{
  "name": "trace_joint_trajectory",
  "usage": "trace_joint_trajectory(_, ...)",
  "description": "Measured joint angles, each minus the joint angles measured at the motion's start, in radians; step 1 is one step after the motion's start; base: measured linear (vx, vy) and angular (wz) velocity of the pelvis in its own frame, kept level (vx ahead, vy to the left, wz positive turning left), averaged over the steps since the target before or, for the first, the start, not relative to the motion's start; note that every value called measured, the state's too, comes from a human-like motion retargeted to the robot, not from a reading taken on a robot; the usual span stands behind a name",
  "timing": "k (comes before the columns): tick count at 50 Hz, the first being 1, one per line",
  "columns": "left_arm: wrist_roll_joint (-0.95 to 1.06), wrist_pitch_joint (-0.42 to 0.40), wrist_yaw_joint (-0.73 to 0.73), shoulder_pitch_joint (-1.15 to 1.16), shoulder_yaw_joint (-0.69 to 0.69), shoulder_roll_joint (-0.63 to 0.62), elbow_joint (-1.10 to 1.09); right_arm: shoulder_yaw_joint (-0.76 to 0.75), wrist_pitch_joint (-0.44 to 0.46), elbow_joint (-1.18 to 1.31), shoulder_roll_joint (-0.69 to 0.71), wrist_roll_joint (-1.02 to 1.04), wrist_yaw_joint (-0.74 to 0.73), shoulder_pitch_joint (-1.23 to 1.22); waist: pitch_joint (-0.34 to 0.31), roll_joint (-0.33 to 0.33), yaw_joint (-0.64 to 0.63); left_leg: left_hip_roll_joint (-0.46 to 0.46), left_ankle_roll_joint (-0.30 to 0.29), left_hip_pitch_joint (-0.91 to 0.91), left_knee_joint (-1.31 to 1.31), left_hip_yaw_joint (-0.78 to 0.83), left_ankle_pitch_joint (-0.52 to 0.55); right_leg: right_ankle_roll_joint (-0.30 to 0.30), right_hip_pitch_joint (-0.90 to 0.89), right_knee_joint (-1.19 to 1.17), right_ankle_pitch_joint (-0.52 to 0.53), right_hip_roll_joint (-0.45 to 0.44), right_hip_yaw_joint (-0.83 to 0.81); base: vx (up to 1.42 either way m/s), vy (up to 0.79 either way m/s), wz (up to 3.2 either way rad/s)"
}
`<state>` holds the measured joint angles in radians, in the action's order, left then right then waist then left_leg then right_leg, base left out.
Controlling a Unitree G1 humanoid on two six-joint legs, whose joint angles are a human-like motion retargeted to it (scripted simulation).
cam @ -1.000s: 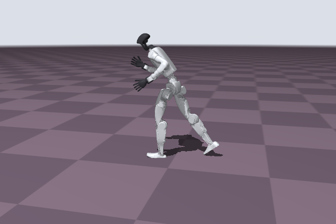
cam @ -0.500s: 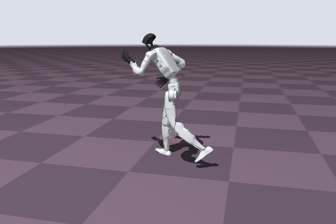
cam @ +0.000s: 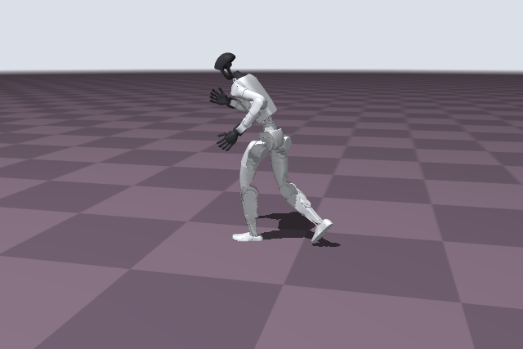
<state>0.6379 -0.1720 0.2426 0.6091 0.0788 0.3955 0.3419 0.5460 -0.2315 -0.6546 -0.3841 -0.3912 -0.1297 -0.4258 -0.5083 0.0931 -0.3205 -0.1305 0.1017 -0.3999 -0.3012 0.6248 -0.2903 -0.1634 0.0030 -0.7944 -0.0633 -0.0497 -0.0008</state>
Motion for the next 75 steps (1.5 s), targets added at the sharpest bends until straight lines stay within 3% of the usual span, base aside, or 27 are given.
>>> trace_joint_trajectory(2, -0.024, 0.003, 0.071, -0.156, -0.087, -0.019, -0.097, 0.050, 0.016, 0.109, -0.005, 0.052, -0.034, 0.000, -0.010, 0.034, 0.053, -0.020, 0.101, -0.065, -0.282, -0.073, -0.165, 0.022, -0.114, -0.276, -0.050, 0.075, -0.047, 0.90, 0.19, 1.04)
trace_joint_trajectory(3, -0.039, -0.008, 0.114, -0.261, -0.140, -0.013, -0.147, 0.069, 0.019, 0.181, -0.006, 0.105, -0.023, 0.001, -0.011, 0.050, 0.075, -0.030, 0.114, -0.089, -0.391, -0.093, -0.210, 0.061, -0.174, -0.394, -0.107, 0.121, -0.069, 0.86, 0.15, 1.09)
trace_joint_trajectory(6, -0.168, -0.029, 0.180, -0.663, -0.258, 0.069, -0.222, 0.025, 0.038, 0.385, -0.040, 0.416, -0.083, 0.069, -0.012, 0.062, 0.141, 0.001, 0.100, -0.087, -0.502, -0.161, -0.270, 0.186, -0.341, -0.593, -0.250, 0.237, -0.125, 0.78, 0.12, 1.69)
trace_joint_trajectory(8, -0.259, -0.020, 0.156, -0.936, -0.277, 0.097, -0.205, -0.067, 0.016, 0.421, -0.070, 0.413, -0.091, 0.199, -0.012, 0.031, 0.209, 0.047, 0.094, -0.060, -0.486, -0.254, -0.270, 0.232, -0.422, -0.590, -0.287, 0.274, -0.161, 0.71, 0.04, 2.72)
trace_joint_trajectory(11, -0.297, -0.051, 0.180, -1.300, -0.305, 0.020, -0.173, -0.224, -0.024, 0.381, -0.140, 0.185, -0.068, 0.429, -0.004, -0.041, 0.348, 0.103, 0.038, -0.015, -0.435, -0.419, -0.215, 0.183, -0.510, -0.413, -0.256, 0.270, -0.181, 0.71, -0.08, 3.21)
trace_joint_trajectory(14, -0.312, -0.088, 0.299, -1.555, -0.320, -0.093, -0.163, -0.320, -0.016, 0.372, -0.231, 0.131, -0.036, 0.589, 0.003, -0.084, 0.483, 0.138, -0.017, 0.075, -0.329, -0.581, -0.142, 0.130, -0.464, 0.030, -0.211, 0.207, -0.127, 0.72, -0.21, 2.86)
trace_joint_trajectory(18, -0.177, -0.169, 0.352, -1.729, -0.331, -0.269, -0.141, -0.442, 0.042, 0.396, -0.298, 0.144, 0.045, 0.765, 0.036, -0.054, 0.627, 0.237, -0.015, 0.186, -0.281, -0.754, -0.125, -0.021, -0.372, 0.582, 0.024, 0.262, 0.000, 0.81, -0.34, 2.73)
trace_joint_trajectory(21, -0.140, -0.167, 0.259, -1.756, -0.349, -0.347, -0.113, -0.496, 0.082, 0.415, -0.310, 0.103, 0.097, 0.874, 0.043, -0.032, 0.663, 0.243, 0.002, 0.263, -0.340, -0.805, -0.193, -0.094, -0.313, 0.755, 0.152, 0.300, 0.039, 0.74, -0.53, 1.86)
trace_joint_trajectory(23, -0.124, -0.140, 0.193, -1.737, -0.377, -0.386, -0.080, -0.522, 0.100, 0.405, -0.299, -0.072, 0.145, 0.935, 0.058, -0.042, 0.655, 0.209, 0.018, 0.252, -0.473, -0.777, -0.266, -0.098, -0.297, 0.729, 0.121, 0.313, 0.002, 0.65, -0.53, 1.09)
trace_joint_trajectory(27, -0.209, -0.055, 0.103, -1.627, -0.464, -0.397, -0.044, -0.430, 0.100, 0.403, -0.287, -0.271, 0.102, 0.844, 0.034, -0.066, 0.596, 0.082, 0.095, 0.153, -0.827, -0.684, -0.325, -0.034, -0.349, 0.404, -0.184, 0.279, -0.096, 0.50, -0.45, 0.67)
trace_joint_trajectory(28, -0.279, -0.036, 0.088, -1.561, -0.477, -0.367, -0.036, -0.389, 0.097, 0.425, -0.294, -0.234, 0.079, 0.762, 0.023, -0.063, 0.584, 0.054, 0.113, 0.128, -0.907, -0.659, -0.317, -0.056, -0.392, 0.268, -0.225, 0.281, -0.114, 0.40, -0.39, 0.68)
trace_joint_trajectory(30, -0.518, 0.005, 0.044, -1.383, -0.465, -0.257, -0.017, -0.300, 0.097, 0.468, -0.305, -0.143, 0.045, 0.561, 0.011, -0.076, 0.573, 0.000, 0.149, 0.063, -1.023, -0.621, -0.305, 0.057, -0.404, 0.152, -0.292, 0.273, -0.178, 0.33, -0.33, 0.75)
trace_joint_trajectory(33, -0.648, 0.016, -0.008, -1.033, -0.408, -0.032, 0.074, -0.256, 0.073, 0.422, -0.237, -0.110, 0.040, 0.352, 0.023, -0.061, 0.482, -0.016, 0.119, 0.022, -1.040, -0.541, -0.344, 0.096, -0.403, 0.047, -0.329, 0.278, -0.202, 0.38, -0.28, 0.51)
trace_joint_trajectory(35, -0.883, -0.015, -0.082, -0.782, -0.379, 0.100, 0.108, -0.279, -0.035, 0.321, -0.118, -0.227, 0.049, 0.310, 0.066, -0.014, 0.383, -0.018, 0.066, -0.005, -0.954, -0.452, -0.359, 0.134, -0.402, 0.046, -0.334, 0.292, -0.213, 0.36, -0.21, 0.53)
trace_joint_trajectory(39, -0.677, -0.048, -0.070, -0.390, -0.195, 0.369, 0.148, -0.279, -0.108, 0.101, -0.057, -0.396, 0.006, 0.206, 0.070, 0.019, 0.221, 0.004, 0.076, 0.020, -0.597, -0.294, -0.331, 0.122, -0.229, 0.318, -0.225, 0.279, -0.300, 0.27, -0.10, 0.98)
trace_joint_trajectory(42, -0.513, -0.071, -0.109, -0.122, -0.014, 0.471, 0.176, -0.283, -0.124, -0.020, -0.028, -0.430, 0.006, 0.169, 0.109, 0.057, 0.134, 0.040, 0.064, 0.032, -0.287, -0.160, -0.267, 0.098, -0.175, 0.400, -0.166, 0.283, -0.384, 0.34, -0.02, 1.33)
trace_joint_trajectory(46, -0.417, -0.076, -0.138, 0.036, 0.117, 0.409, 0.197, -0.269, -0.121, -0.114, -0.025, -0.414, 0.018, 0.196, 0.148, 0.054, 0.066, 0.076, 0.002, 0.083, 0.052, 0.157, -0.194, 0.051, -0.060, 0.553, -0.115, 0.217, -0.504, 0.33, 0.06, 1.70)
trace_joint_trajectory(50, -0.377, -0.075, -0.199, 0.001, 0.058, 0.192, 0.167, -0.249, -0.111, -0.133, -0.015, -0.388, 0.088, 0.363, 0.143, -0.003, 0.055, 0.053, -0.030, 0.133, 0.055, 0.387, -0.137, 0.032, 0.019, 0.482, -0.099, 0.176, -0.564, 0.39, 0.16, 1.93)
trace_joint_trajectory(52, -0.499, -0.065, -0.198, -0.099, -0.020, 0.066, 0.087, -0.267, -0.086, -0.053, -0.006, -0.285, 0.147, 0.434, 0.126, -0.057, 0.052, 0.075, -0.031, 0.185, 0.156, 0.299, -0.183, 0.041, -0.031, 0.277, -0.082, 0.169, -0.512, 0.34, 0.22, 1.91)
trace_joint_trajectory(55, -0.981, -0.038, -0.163, -0.274, -0.088, -0.038, 0.000, -0.285, -0.040, 0.155, 0.013, -0.122, 0.186, 0.494, 0.103, -0.070, 0.134, 0.039, 0.005, 0.158, -0.032, 0.118, -0.326, 0.023, -0.160, -0.104, -0.037, 0.197, -0.376, 0.36, 0.18, 2.74)
trace_joint_trajectory(57, -1.166, 0.017, -0.147, -0.461, -0.146, -0.043, -0.014, -0.272, 0.001, 0.280, 0.032, -0.063, 0.131, 0.514, 0.088, -0.079, 0.201, 0.039, 0.013, 0.126, -0.151, -0.005, -0.374, 0.020, -0.258, -0.355, -0.047, 0.206, -0.305, 0.31, 0.13, 3.40)
trace_joint_trajectory(60, -1.268, 0.054, -0.062, -0.849, -0.238, -0.042, -0.019, -0.300, -0.030, 0.360, -0.015, 0.017, 0.030, 0.542, 0.052, -0.136, 0.282, 0.059, -0.037, 0.105, -0.279, -0.192, -0.398, 0.120, -0.325, -0.643, -0.238, 0.273, -0.305, 0.30, 0.17, 3.72)
trace_joint_trajectory(63, -1.284, 0.063, 0.013, -1.246, -0.252, -0.104, -0.019, -0.373, -0.040, 0.394, -0.128, 0.037, 0.072, 0.609, 0.036, -0.203, 0.360, 0.094, -0.109, 0.134, -0.316, -0.365, -0.379, 0.216, -0.391, -0.787, -0.394, 0.298, -0.269, 0.36, 0.18, 3.53)
trace_joint_trajectory(65, -1.293, 0.111, 0.065, -1.478, -0.231, -0.157, -0.009, -0.404, -0.015, 0.405, -0.167, -0.025, 0.079, 0.683, 0.018, -0.223, 0.418, 0.140, -0.098, 0.208, -0.236, -0.474, -0.339, 0.249, -0.437, -0.766, -0.468, 0.236, -0.193, 0.43, 0.12, 3.27)
trace_joint_trajectory(69, -1.270, 0.199, 0.282, -1.808, -0.198, -0.212, 0.043, -0.477, -0.038, 0.369, -0.145, -0.124, 0.025, 0.951, 0.011, -0.249, 0.588, 0.181, -0.132, 0.313, -0.107, -0.714, -0.216, 0.235, -0.510, -0.503, -0.458, 0.138, -0.138, 0.57, 0.06, 3.39)
trace_joint_trajectory(72, -1.301, 0.225, 0.469, -1.946, -0.161, -0.208, 0.076, -0.552, -0.053, 0.353, -0.117, -0.103, 0.016, 1.109, 0.018, -0.267, 0.718, 0.180, -0.197, 0.379, -0.022, -0.876, -0.094, 0.199, -0.492, -0.099, -0.393, 0.109, -0.189, 0.68, -0.04, 3.17)
trace_joint_trajectory(75, -1.256, 0.185, 0.602, -1.960, -0.171, -0.209, 0.121, -0.593, -0.064, 0.370, -0.108, -0.083, -0.002, 1.160, 0.049, -0.250, 0.786, 0.206, -0.252, 0.439, 0.036, -0.986, 0.007, 0.131, -0.442, 0.403, -0.280, 0.111, -0.271, 0.74, -0.15, 2.17)
